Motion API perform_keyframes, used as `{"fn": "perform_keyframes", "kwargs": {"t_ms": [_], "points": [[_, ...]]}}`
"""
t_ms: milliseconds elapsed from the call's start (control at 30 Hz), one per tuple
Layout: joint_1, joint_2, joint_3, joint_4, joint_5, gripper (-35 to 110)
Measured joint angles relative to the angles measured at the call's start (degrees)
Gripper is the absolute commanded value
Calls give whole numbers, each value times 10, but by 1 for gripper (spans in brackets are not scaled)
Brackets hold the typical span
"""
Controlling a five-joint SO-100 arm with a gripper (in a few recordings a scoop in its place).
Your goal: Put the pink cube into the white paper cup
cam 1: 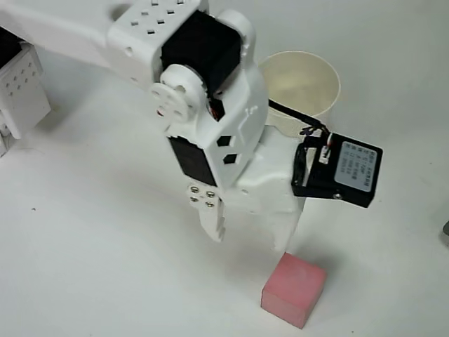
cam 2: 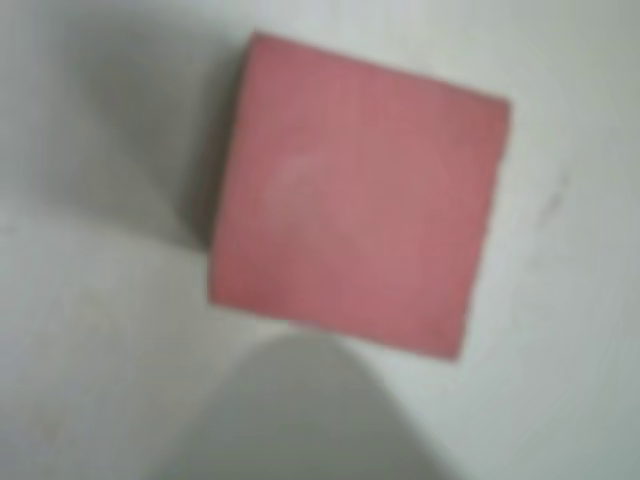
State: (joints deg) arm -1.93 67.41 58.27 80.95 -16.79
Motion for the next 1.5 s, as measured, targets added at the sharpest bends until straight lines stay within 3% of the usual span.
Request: {"fn": "perform_keyframes", "kwargs": {"t_ms": [433,1500], "points": [[-11,-231,-450,195,-7,37],[-4,-367,-564,200,-8,40]]}}
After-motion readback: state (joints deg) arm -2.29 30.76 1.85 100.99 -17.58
